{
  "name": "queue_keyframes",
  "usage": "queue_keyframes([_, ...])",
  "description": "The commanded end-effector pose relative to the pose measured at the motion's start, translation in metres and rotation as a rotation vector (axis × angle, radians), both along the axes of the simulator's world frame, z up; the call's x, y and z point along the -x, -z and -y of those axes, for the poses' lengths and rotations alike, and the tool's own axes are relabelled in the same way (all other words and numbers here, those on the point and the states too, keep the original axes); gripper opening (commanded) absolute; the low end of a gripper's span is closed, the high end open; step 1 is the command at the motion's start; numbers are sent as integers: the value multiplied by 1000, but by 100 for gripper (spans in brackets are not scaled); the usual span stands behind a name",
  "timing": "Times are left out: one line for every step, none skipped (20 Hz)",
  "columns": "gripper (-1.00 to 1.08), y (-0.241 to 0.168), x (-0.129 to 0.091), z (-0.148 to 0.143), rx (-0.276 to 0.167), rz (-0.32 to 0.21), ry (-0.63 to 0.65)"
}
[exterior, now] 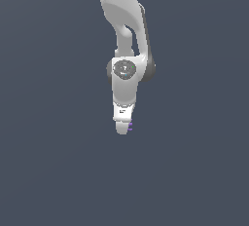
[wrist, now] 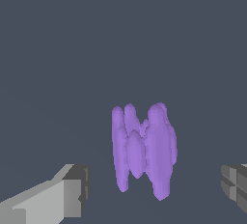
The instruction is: Pick up the object and move it to a goal position.
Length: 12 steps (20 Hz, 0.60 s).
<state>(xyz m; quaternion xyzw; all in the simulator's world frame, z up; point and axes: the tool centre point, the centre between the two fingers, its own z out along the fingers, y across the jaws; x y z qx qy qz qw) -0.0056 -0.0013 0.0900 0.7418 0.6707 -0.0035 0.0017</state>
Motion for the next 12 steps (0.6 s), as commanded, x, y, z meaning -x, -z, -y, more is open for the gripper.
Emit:
queue_keyframes([100,1,0,-1,-4,1,-35])
queue_keyframes([100,2,0,-2,-5,2,-44])
queue_keyframes([100,2,0,-2,-5,2,-52])
queue_keyframes([100,2,0,-2,-6,2,-59])
queue_keyframes([100,3,0,-2,-7,2,-64])
queue_keyframes([100,3,0,-3,-7,3,-68])
queue_keyframes([100,3,0,-3,-7,3,-70])
queue_keyframes([100,3,0,-3,-7,3,-71])
queue_keyframes([100,3,0,-2,-7,2,-66])
queue_keyframes([100,3,0,-2,-7,2,-66])
queue_keyframes([100,4,0,-2,-7,2,-66])
queue_keyframes([100,6,0,-2,-7,2,-66])
